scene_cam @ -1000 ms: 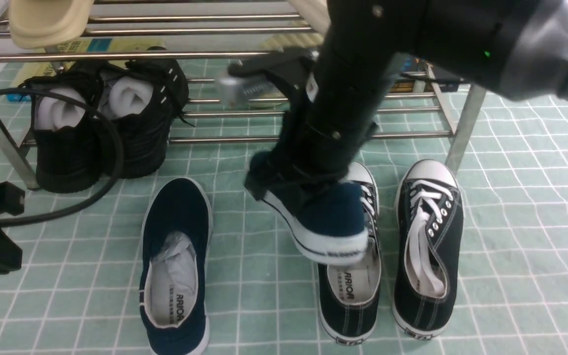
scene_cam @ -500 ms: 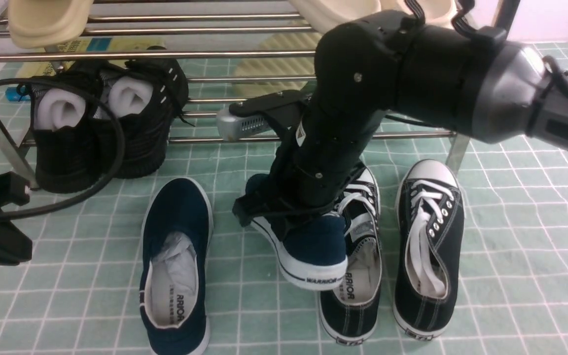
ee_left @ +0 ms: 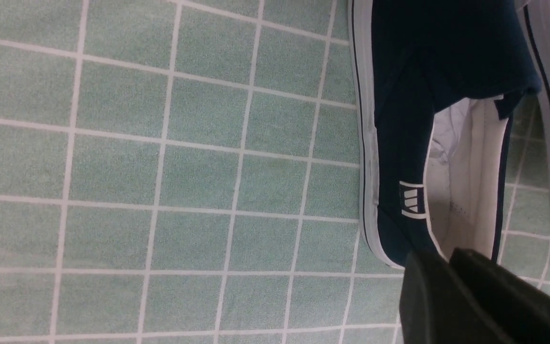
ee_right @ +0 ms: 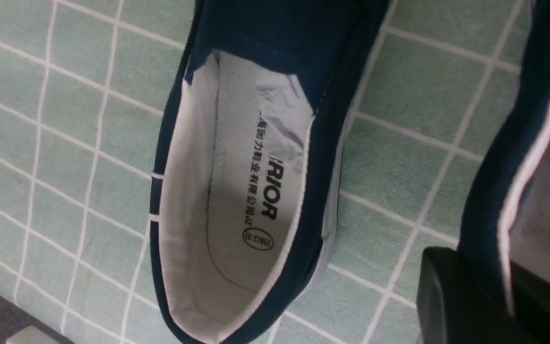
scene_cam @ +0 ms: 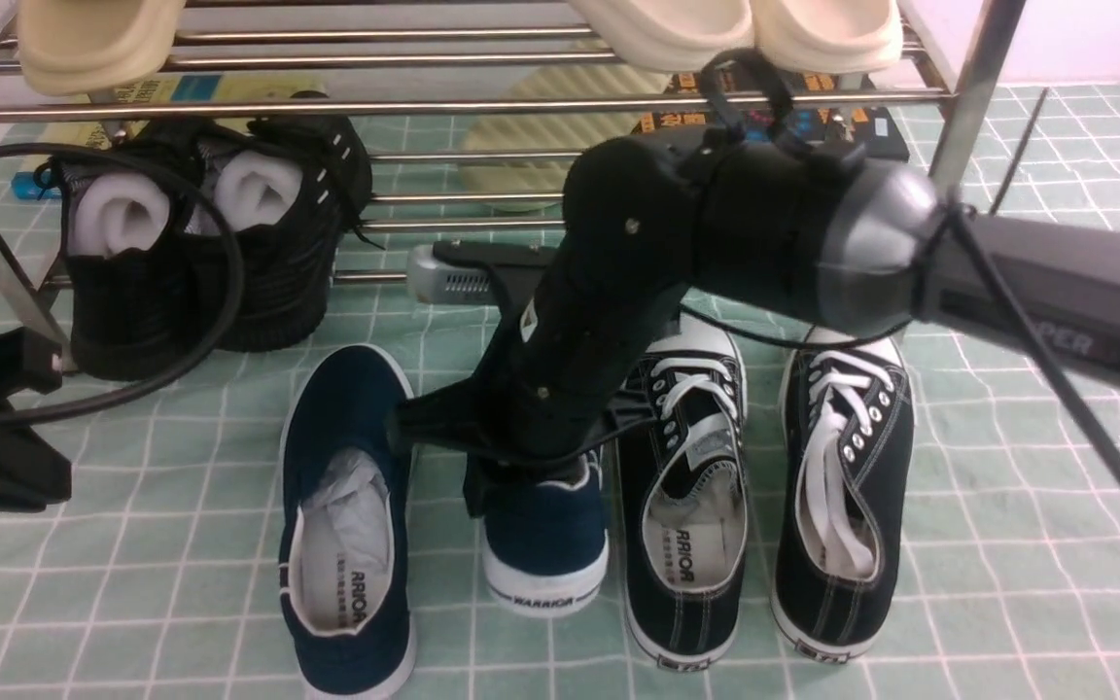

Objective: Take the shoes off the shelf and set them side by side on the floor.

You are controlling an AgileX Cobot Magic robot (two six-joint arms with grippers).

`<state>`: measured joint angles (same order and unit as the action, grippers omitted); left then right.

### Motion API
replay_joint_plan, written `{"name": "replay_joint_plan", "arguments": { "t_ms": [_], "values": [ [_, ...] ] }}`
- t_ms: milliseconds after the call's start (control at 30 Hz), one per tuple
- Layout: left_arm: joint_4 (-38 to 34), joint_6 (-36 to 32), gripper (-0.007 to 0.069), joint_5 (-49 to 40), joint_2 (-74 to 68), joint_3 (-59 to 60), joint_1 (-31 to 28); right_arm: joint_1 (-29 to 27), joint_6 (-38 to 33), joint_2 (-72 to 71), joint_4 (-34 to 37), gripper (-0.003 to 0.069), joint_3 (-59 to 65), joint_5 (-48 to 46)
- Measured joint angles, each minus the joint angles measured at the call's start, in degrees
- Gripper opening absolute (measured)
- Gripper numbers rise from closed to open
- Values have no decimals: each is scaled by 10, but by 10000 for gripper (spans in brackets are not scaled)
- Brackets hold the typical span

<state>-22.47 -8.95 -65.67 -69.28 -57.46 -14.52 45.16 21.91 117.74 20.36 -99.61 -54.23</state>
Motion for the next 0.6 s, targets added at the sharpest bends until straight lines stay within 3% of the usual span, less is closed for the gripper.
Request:
{"name": "replay_joint_plan", "arguments": {
  "t_ms": [200,333,433,600],
  "values": [
    [-2,0,88,-1,0,0,0,13,5,6,-4,102,0,1],
    [-2,0,90,-5,0,0,0,19,3,6,-2,190,-2,-42],
    [-2,0,93,-6,0,0,0,20,-19,-3,2,303,-31,-126],
    [-2,0,98,-8,0,0,0,18,-77,-30,-2,373,-89,-156]
  ]
}}
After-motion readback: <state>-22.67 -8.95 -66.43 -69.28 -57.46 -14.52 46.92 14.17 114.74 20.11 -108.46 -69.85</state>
